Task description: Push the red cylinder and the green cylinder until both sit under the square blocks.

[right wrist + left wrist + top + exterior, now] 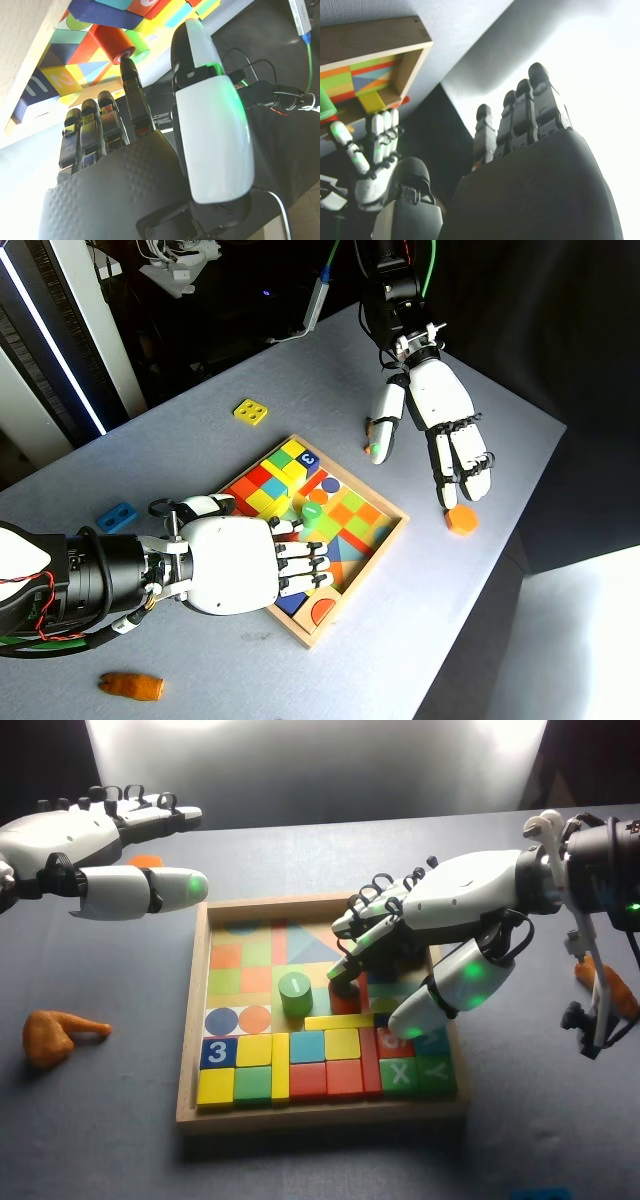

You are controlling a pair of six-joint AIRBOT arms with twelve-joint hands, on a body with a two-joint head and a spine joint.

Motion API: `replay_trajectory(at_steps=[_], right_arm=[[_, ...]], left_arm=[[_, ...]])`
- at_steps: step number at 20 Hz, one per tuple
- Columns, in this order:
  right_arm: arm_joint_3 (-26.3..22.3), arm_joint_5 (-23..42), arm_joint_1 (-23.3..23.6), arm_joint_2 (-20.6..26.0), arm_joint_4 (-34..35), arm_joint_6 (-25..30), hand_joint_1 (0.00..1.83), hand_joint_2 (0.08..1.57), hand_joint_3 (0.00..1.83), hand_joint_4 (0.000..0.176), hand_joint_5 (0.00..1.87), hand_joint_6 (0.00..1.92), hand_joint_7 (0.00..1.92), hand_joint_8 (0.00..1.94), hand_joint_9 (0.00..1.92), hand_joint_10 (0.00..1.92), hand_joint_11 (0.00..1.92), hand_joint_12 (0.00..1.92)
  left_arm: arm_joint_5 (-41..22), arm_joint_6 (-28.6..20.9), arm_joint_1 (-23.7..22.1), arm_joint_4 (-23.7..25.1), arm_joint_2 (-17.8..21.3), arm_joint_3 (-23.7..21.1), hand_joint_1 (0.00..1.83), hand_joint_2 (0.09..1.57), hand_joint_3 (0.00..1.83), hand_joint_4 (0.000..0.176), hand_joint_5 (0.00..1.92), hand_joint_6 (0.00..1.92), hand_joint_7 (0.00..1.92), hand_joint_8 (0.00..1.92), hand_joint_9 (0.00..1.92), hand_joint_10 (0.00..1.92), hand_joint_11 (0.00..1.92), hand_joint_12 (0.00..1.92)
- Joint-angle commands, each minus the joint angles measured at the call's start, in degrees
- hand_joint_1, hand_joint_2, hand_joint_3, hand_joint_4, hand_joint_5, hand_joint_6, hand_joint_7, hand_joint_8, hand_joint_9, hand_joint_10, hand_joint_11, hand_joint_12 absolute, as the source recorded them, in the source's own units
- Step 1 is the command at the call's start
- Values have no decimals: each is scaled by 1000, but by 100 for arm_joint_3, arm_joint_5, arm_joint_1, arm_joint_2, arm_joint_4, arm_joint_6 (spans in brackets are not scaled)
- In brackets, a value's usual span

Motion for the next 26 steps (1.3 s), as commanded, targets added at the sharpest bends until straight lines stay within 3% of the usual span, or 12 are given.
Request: replay_trajectory(at_steps=[1,3,4,5,6,9,11,16,18,20,22,26], right_arm=[[18,93,23,57,81,33,282,1087,0,164,429,9,0,0,0,0,0,0],[18,119,32,82,64,62,288,1085,0,160,442,12,0,0,0,0,7,3],[17,138,34,95,58,72,323,1084,0,161,456,13,0,0,0,0,0,0],[17,154,36,108,40,94,323,1084,0,161,456,13,0,0,0,0,0,0],[16,163,42,122,-22,150,338,1084,0,158,466,14,0,0,0,0,4,2],[14,183,50,170,-93,238,336,1088,1,153,464,10,0,0,0,0,0,0],[12,196,48,198,-95,257,323,1092,2,161,462,6,0,0,0,0,0,0],[-66,222,44,308,-108,274,346,1097,2,143,488,11,0,0,0,0,18,9],[-118,240,44,368,-131,290,345,1103,4,146,516,15,0,0,0,0,13,10],[-146,275,42,412,-150,325,353,1104,3,143,539,17,8,3,0,0,15,13],[-186,293,41,464,-191,366,353,1104,1,136,556,16,5,1,0,0,11,14],[-260,304,38,571,-259,435,364,1103,1,140,578,12,0,0,0,0,4,18]], left_arm=[[-599,-12,-45,-76,26,35,0,1179,0,161,104,0,0,0,0,0,0,160],[-596,-12,-38,-78,30,35,15,1185,1,149,112,1,1,0,0,0,0,55],[-594,-12,-32,-79,35,34,3,1167,0,164,110,0,3,0,0,0,9,6],[-594,-12,-27,-79,41,32,3,1167,0,164,110,0,3,0,0,0,9,6],[-594,-12,-23,-80,51,27,0,1175,0,151,113,2,5,2,0,0,7,4],[-594,-12,-20,-83,57,25,0,1173,0,155,109,0,4,0,0,0,7,4],[-594,-12,-7,-86,59,22,0,1184,4,145,110,1,6,1,0,0,15,8],[-594,-12,4,-106,78,21,0,1189,4,138,105,0,0,0,1,0,40,24],[-594,-11,6,-119,84,21,0,1166,0,151,98,0,0,0,16,6,64,42],[-594,-11,19,-123,84,21,0,1165,5,151,92,1,3,0,36,2,2,280],[-594,-11,34,-137,85,21,0,1175,7,157,98,3,4,1,42,5,0,296],[-594,-11,50,-153,86,25,0,1206,2,133,105,2,1,0,65,6,0,343]])
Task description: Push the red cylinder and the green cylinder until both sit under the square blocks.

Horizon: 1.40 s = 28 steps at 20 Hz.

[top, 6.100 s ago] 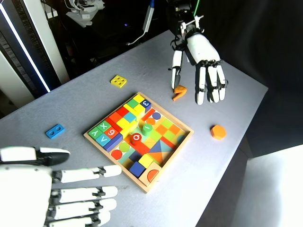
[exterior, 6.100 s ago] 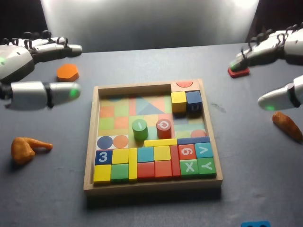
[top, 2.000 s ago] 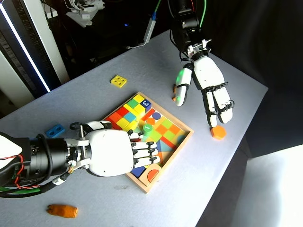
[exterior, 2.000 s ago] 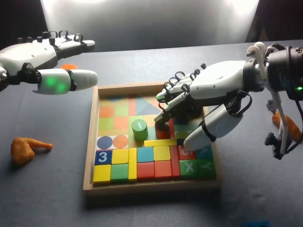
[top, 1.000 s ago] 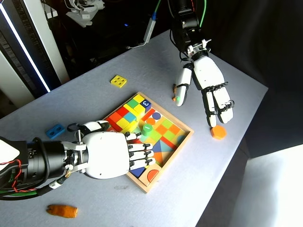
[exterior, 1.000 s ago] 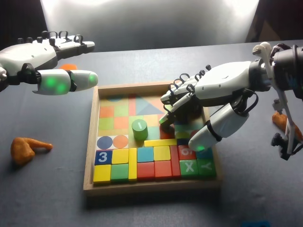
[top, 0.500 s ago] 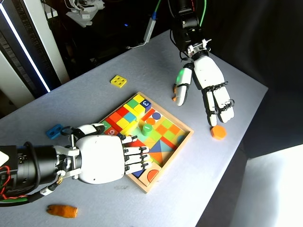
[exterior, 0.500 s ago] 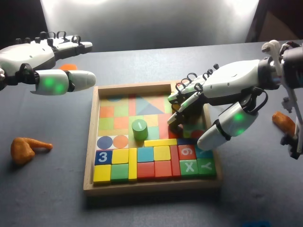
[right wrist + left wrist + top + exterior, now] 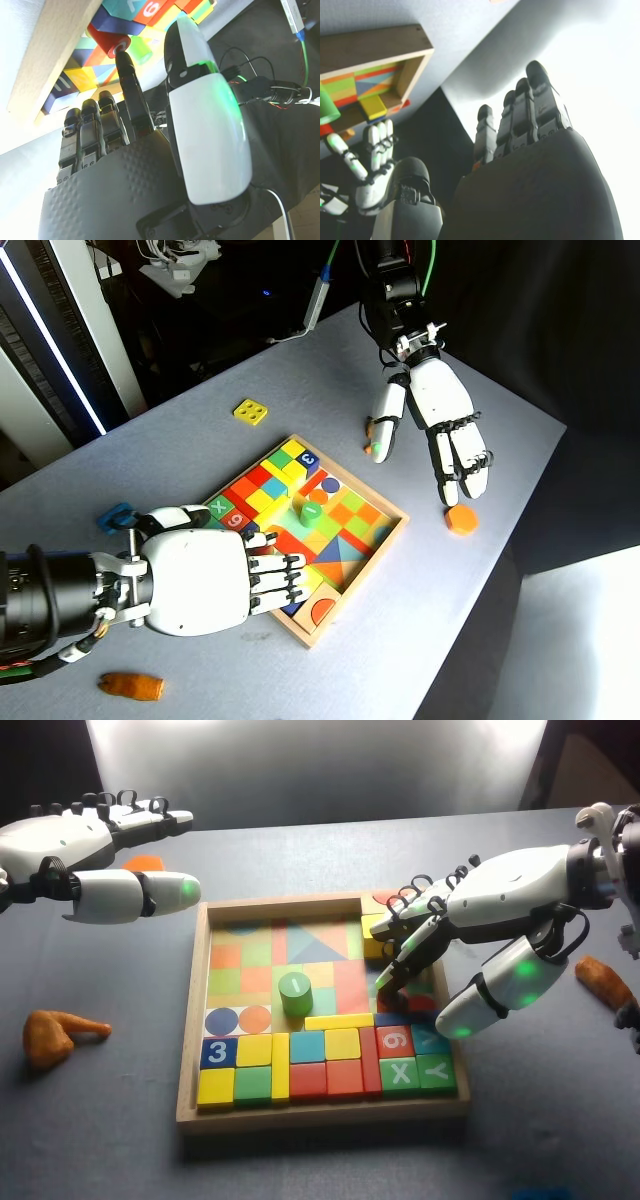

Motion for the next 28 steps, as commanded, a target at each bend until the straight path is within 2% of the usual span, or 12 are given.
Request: replay_trajectory(at_steps=[1,2,4,5,9,17,18,20,21,23,26,28], right_arm=[[-15,51,27,50,101,31,358,1105,1,139,581,11,0,0,0,0,2,19],[-22,64,24,58,100,37,357,1104,1,138,588,13,0,0,0,0,2,20],[-44,88,16,83,99,53,393,1101,0,135,614,16,12,4,0,0,24,35],[-58,92,11,97,99,56,405,1099,0,126,629,19,30,9,0,0,45,49],[-98,119,-15,148,96,87,378,1098,2,144,637,0,18,0,0,0,0,240],[-238,235,-114,285,91,190,384,1104,1,135,659,2,16,2,0,0,0,266],[-264,251,-124,302,86,199,384,1104,0,132,670,1,18,1,0,0,0,287],[-273,273,-130,308,85,212,398,1098,0,138,675,2,26,3,0,0,0,250],[-273,275,-129,308,85,212,406,1098,0,141,673,1,25,2,0,0,0,249],[-273,280,-128,312,82,216,394,1104,0,139,664,0,13,1,0,0,0,214],[-283,304,-122,312,82,223,380,1108,1,137,667,0,13,0,0,0,0,245],[-297,321,-110,311,82,223,382,1108,0,135,667,1,19,1,0,0,0,217]], left_arm=[[-614,-13,-20,-93,53,25,0,1209,3,132,106,2,2,1,68,7,0,343],[-614,-13,-13,-100,56,25,0,1206,0,133,113,0,36,0,131,14,0,576],[-615,-13,-2,-114,57,25,0,1196,0,138,107,0,17,0,117,7,0,625],[-615,-13,-2,-116,57,25,0,1211,2,132,98,1,4,0,78,9,0,523],[-616,-12,12,-138,57,29,0,1219,0,113,91,1,0,0,16,2,0,334],[-615,5,25,-173,58,34,0,1190,0,125,91,0,0,0,25,4,0,366],[-614,6,32,-183,58,34,0,1205,5,111,98,5,0,0,20,4,0,352],[-614,12,45,-200,58,34,0,1200,0,124,104,2,0,0,58,8,0,452],[-614,17,52,-209,58,34,0,1199,0,112,99,1,2,0,70,8,0,494],[-614,22,53,-214,58,35,0,1201,1,104,97,0,0,0,39,3,0,400],[-613,30,56,-221,57,36,0,1210,0,113,93,1,0,0,15,3,0,257],[-611,33,56,-222,54,36,0,1201,0,121,95,1,0,0,23,2,0,322]])
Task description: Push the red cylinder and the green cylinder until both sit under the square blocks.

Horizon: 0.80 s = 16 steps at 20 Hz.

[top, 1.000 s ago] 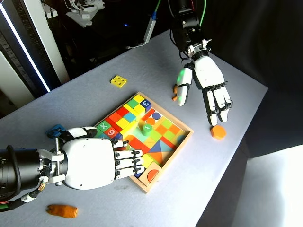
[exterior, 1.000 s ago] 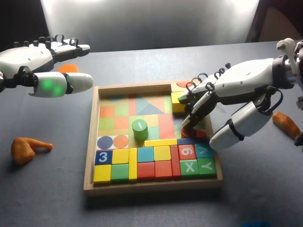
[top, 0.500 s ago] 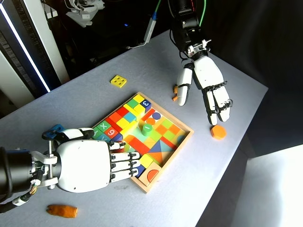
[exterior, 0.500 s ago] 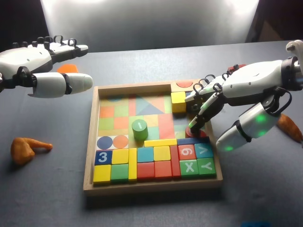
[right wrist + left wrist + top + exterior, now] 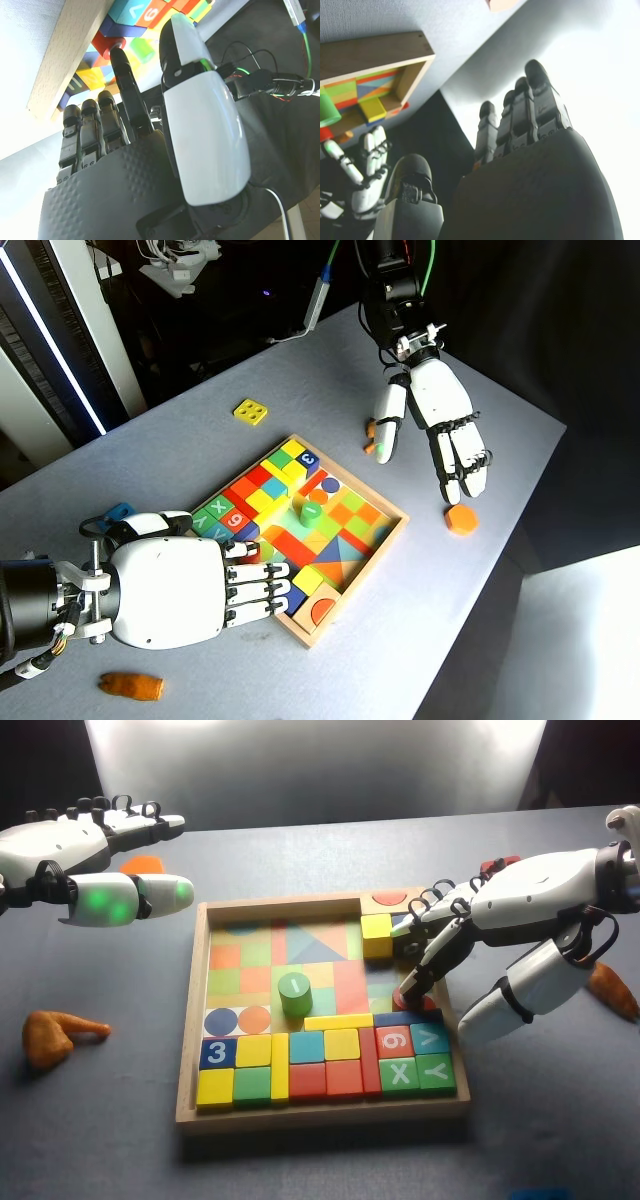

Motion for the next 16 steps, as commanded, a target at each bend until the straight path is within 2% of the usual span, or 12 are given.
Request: replay_trajectory(at_steps=[1,2,3,7,8,9,10,11,12,13,14,16], right_arm=[[-48,304,-6,5,63,15,387,1107,0,135,671,2,26,4,0,0,0,216],[-52,313,-6,6,60,16,399,1105,0,134,675,4,32,5,0,0,0,216],[-55,324,-7,7,47,27,387,1105,0,138,674,3,33,5,0,0,0,217],[-82,359,-10,25,-102,168,388,1103,0,138,683,1,39,2,0,0,0,129],[-96,366,-10,42,-105,176,392,1098,0,141,688,3,41,3,0,0,0,125],[-112,366,-9,65,-107,176,390,1100,0,140,690,3,42,3,0,0,0,125],[-122,366,-5,82,-107,178,392,1101,0,136,688,2,36,0,0,0,0,126],[-123,365,2,90,-107,179,393,1102,0,135,688,2,34,0,0,0,0,126],[-124,363,13,93,-114,179,389,1106,2,132,687,1,30,0,0,0,0,122],[-124,355,27,95,-120,178,371,1108,1,130,689,1,31,0,0,0,0,141],[-123,350,41,96,-133,177,361,1112,2,130,687,0,30,0,0,0,0,148],[-123,347,53,96,-149,177,380,1106,0,133,693,1,27,1,0,0,0,217]], left_arm=[[-609,7,-20,-81,47,36,0,1204,0,107,99,2,0,0,23,2,0,328],[-609,7,-19,-82,47,36,0,1212,4,103,101,3,0,0,26,3,0,328],[-609,7,-13,-85,49,36,0,1203,1,116,100,1,0,0,40,6,0,369],[-608,14,30,-155,50,40,0,1191,0,108,93,2,0,0,25,3,0,315],[-608,14,37,-159,49,40,0,1207,2,103,95,1,0,0,4,0,0,237],[-608,15,38,-160,47,40,0,1201,0,111,95,0,0,0,15,3,0,270],[-608,15,38,-163,44,40,0,1207,3,95,93,0,0,0,23,6,0,278],[-608,16,38,-164,42,41,0,1202,0,92,93,0,0,0,24,6,0,282],[-608,22,38,-164,42,41,0,1198,0,107,92,0,0,0,15,2,0,252],[-608,23,38,-165,42,41,0,1216,2,85,89,0,0,0,24,3,0,293],[-608,23,37,-165,42,41,0,1219,3,83,88,0,0,0,25,3,0,301],[-607,23,37,-165,42,42,0,1211,0,93,87,0,0,0,24,2,0,303]])
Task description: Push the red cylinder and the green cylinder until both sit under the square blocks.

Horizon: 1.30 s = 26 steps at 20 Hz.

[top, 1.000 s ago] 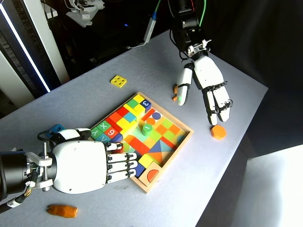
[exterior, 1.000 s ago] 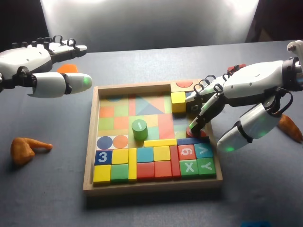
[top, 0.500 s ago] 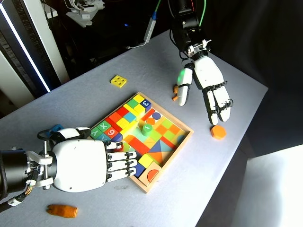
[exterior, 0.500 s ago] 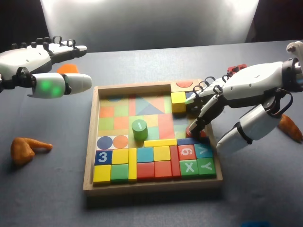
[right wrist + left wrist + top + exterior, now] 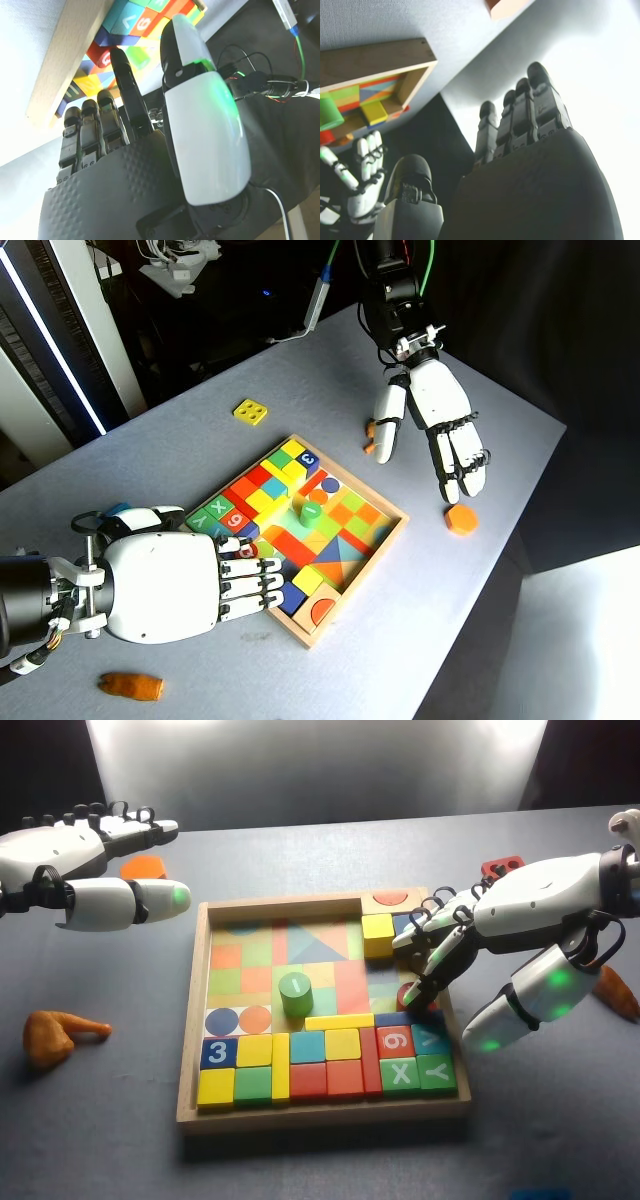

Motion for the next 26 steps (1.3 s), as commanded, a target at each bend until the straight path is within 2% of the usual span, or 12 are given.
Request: replay_trajectory(at_steps=[1,2,3,5,10,12,13,15,19,23,25,26], right_arm=[[-32,199,29,22,58,7,385,1105,0,134,693,0,29,1,0,0,0,257],[-32,196,38,23,53,7,373,1109,0,135,691,0,29,0,0,0,0,294],[-32,188,46,24,53,7,369,1111,1,137,686,2,27,0,0,0,0,278],[-31,143,72,22,52,-21,382,1110,0,131,687,3,31,2,0,0,0,275],[-29,8,145,7,52,-122,404,1109,0,131,676,0,31,1,0,0,0,245],[-29,7,175,-7,52,-143,405,1102,0,142,683,1,51,2,0,0,0,361],[-29,6,196,-15,52,-163,410,1097,0,143,688,2,60,2,0,0,0,416],[-29,-12,229,-23,52,-190,392,1101,0,146,669,1,40,3,0,0,0,299],[-28,-48,303,-74,53,-259,380,1110,0,135,665,3,41,5,0,0,0,214],[-28,-73,383,-112,56,-315,385,1113,0,124,654,0,35,2,0,0,0,148],[-28,-73,419,-112,59,-324,400,1111,0,119,659,2,39,3,0,0,0,144],[-28,-72,445,-112,60,-330,400,1107,0,120,664,2,46,3,0,0,0,169]], left_arm=[[-620,-2,-42,-75,36,40,0,1220,1,88,90,0,0,0,19,0,0,272],[-620,-2,-42,-75,35,39,0,1217,0,95,88,0,0,0,15,0,0,267],[-618,-2,-41,-75,31,39,0,1216,0,89,85,1,0,0,28,3,0,341],[-610,0,-43,-75,20,45,0,1205,0,108,90,3,0,0,22,0,0,356],[-585,0,-63,-74,-1,60,13,1230,1,97,96,3,0,0,0,0,0,287],[-584,0,-63,-74,-5,64,0,1232,2,104,97,2,0,0,14,5,0,289],[-582,0,-63,-74,-5,65,0,1235,1,117,95,1,0,0,26,7,0,348],[-578,3,-65,-73,-6,66,0,1223,0,132,86,0,0,0,57,13,0,399],[-570,6,-70,-73,-21,72,0,1237,0,110,85,1,0,0,74,7,0,455],[-567,8,-72,-73,-31,74,0,1228,0,122,76,0,0,0,63,3,0,425],[-567,14,-72,-73,-33,75,0,1241,2,105,72,0,0,0,60,2,0,383],[-567,16,-72,-73,-33,75,0,1228,0,108,71,0,0,0,35,5,0,309]])
